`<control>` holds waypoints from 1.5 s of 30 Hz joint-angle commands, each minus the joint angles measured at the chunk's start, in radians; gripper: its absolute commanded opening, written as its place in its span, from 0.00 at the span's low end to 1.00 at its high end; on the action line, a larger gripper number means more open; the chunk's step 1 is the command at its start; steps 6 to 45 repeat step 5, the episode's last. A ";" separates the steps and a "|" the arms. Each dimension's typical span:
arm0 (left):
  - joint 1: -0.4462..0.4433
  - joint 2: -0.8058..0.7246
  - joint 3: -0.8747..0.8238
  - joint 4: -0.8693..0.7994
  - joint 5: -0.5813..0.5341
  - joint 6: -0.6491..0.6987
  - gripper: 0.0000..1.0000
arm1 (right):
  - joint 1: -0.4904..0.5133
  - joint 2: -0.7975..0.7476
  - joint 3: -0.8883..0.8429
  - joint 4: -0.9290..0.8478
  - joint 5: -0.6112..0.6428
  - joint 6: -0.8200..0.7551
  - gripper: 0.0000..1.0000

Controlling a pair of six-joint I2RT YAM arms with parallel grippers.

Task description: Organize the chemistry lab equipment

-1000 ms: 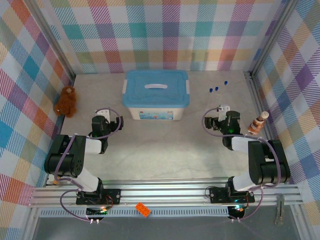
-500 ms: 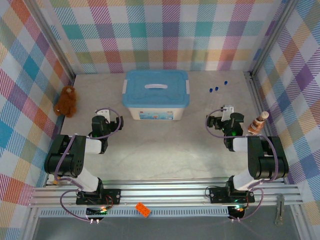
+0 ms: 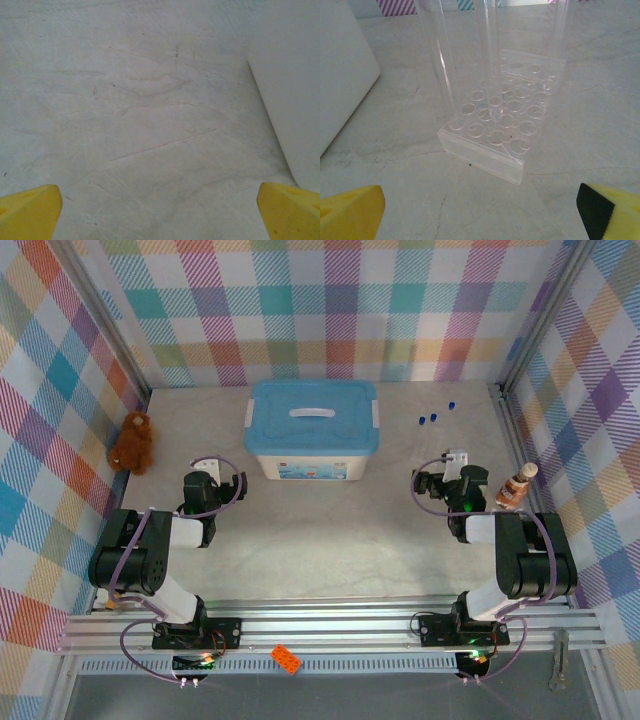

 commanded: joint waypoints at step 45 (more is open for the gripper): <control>0.006 0.005 -0.009 0.049 0.051 0.009 1.00 | -0.005 0.009 -0.009 0.043 -0.019 0.014 0.99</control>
